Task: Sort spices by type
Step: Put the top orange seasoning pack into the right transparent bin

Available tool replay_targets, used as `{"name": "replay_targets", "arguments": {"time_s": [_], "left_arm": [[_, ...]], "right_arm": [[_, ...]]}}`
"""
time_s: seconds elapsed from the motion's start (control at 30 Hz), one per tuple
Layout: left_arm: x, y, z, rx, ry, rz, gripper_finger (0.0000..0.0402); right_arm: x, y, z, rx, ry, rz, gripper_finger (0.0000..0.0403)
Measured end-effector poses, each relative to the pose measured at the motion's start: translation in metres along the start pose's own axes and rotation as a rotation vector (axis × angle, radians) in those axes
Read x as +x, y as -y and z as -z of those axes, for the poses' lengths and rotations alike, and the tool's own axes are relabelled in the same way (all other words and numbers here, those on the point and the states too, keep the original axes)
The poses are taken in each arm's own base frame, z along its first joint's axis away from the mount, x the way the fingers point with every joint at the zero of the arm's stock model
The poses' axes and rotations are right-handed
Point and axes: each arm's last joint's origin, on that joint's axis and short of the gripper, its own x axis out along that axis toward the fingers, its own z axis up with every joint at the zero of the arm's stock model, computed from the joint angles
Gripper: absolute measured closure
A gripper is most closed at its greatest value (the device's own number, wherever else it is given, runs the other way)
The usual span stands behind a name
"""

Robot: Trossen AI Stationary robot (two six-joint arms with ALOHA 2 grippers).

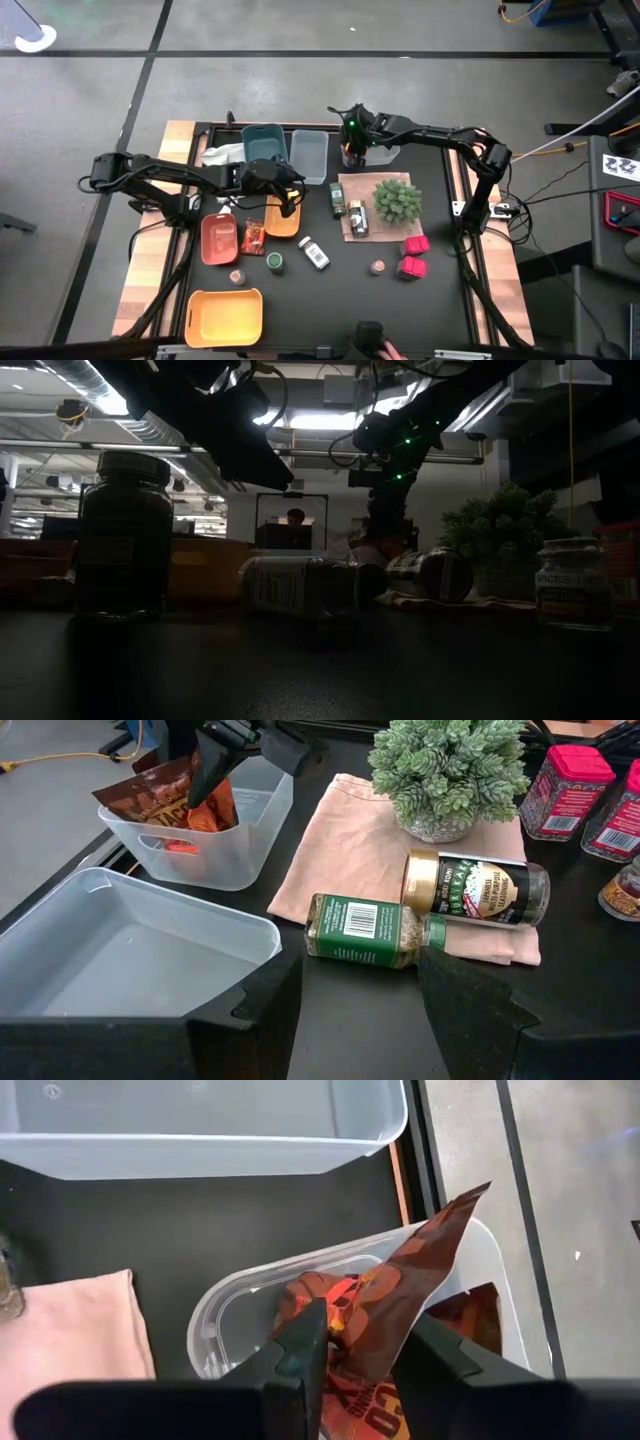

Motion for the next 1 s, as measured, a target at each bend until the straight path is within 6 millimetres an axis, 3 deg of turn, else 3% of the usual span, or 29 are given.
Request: {"name": "replay_targets", "arguments": {"time_s": [1.0], "left_arm": [[0.0, 0.0, 0.0, 0.0, 0.0, 0.0, 0.0218]], "right_arm": [[-0.001, -0.007, 0.013, 0.017, -0.132, -0.066, 0.0301]]}}
